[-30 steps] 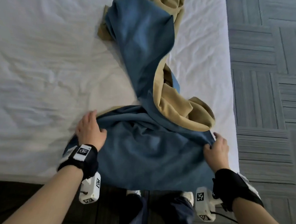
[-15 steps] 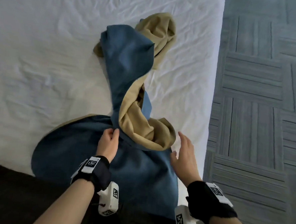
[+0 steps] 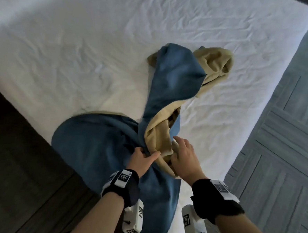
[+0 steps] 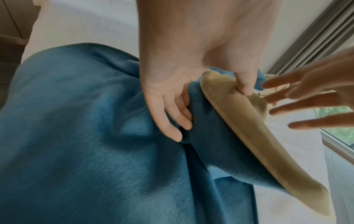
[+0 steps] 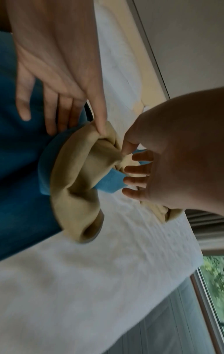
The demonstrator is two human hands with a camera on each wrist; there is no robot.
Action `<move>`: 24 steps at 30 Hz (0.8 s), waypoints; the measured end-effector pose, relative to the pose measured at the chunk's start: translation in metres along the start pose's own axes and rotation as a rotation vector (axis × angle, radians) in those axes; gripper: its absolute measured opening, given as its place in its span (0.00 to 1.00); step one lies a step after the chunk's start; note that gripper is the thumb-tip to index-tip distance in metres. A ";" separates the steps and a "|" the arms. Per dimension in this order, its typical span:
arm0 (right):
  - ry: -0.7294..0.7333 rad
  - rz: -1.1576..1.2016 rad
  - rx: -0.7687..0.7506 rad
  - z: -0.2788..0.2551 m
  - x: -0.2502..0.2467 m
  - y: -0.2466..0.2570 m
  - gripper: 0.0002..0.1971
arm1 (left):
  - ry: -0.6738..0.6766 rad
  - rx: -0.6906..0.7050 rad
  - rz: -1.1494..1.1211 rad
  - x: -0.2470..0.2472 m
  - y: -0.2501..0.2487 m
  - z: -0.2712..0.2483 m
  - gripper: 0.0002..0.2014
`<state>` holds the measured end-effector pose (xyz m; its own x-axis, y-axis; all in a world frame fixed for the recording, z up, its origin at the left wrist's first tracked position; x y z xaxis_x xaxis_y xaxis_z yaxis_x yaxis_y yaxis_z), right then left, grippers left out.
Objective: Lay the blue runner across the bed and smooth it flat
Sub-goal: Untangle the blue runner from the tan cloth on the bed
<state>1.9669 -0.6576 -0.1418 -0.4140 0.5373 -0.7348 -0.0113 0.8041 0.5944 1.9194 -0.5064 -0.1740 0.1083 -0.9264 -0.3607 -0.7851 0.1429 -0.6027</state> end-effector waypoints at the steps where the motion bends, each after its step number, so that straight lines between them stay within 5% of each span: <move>1: 0.024 -0.030 -0.026 0.007 0.002 0.005 0.28 | 0.002 -0.014 -0.001 0.000 0.000 0.001 0.29; 6: 0.115 -0.162 -0.166 0.047 -0.001 0.025 0.36 | -0.025 0.162 0.184 -0.004 -0.020 0.008 0.11; 10: 0.152 -0.500 -0.615 0.075 -0.001 0.036 0.35 | -0.198 0.368 0.221 -0.009 -0.044 0.013 0.09; 14: 0.382 -0.625 -0.536 0.115 -0.005 0.027 0.32 | -0.260 0.497 0.181 -0.013 -0.056 0.019 0.12; 17: 0.381 -0.652 -0.562 0.132 -0.018 0.014 0.08 | -0.384 0.453 0.186 -0.004 -0.056 0.018 0.09; 18: 0.351 -0.631 -0.585 0.137 -0.027 0.007 0.07 | -0.435 0.408 0.164 0.002 -0.055 0.018 0.09; 21: 0.218 -0.548 -0.594 0.157 -0.070 -0.019 0.10 | -0.470 0.190 0.079 0.031 -0.058 0.015 0.30; 24: 0.035 -0.463 -0.530 0.185 -0.128 -0.043 0.13 | -0.426 0.037 0.304 0.075 -0.073 0.012 0.43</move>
<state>2.1890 -0.7141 -0.1338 -0.2877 0.1540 -0.9452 -0.6321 0.7110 0.3083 1.9923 -0.5823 -0.1651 0.1234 -0.6187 -0.7759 -0.7982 0.4027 -0.4480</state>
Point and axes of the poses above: each hand's wrist, its own z-axis towards the middle knuckle, its own x-axis out of the palm, y = z × x, the point moved 1 cm from there along z, towards the middle knuckle, and after that the axes turned 4 degrees about -y, right-handed, at the moved point
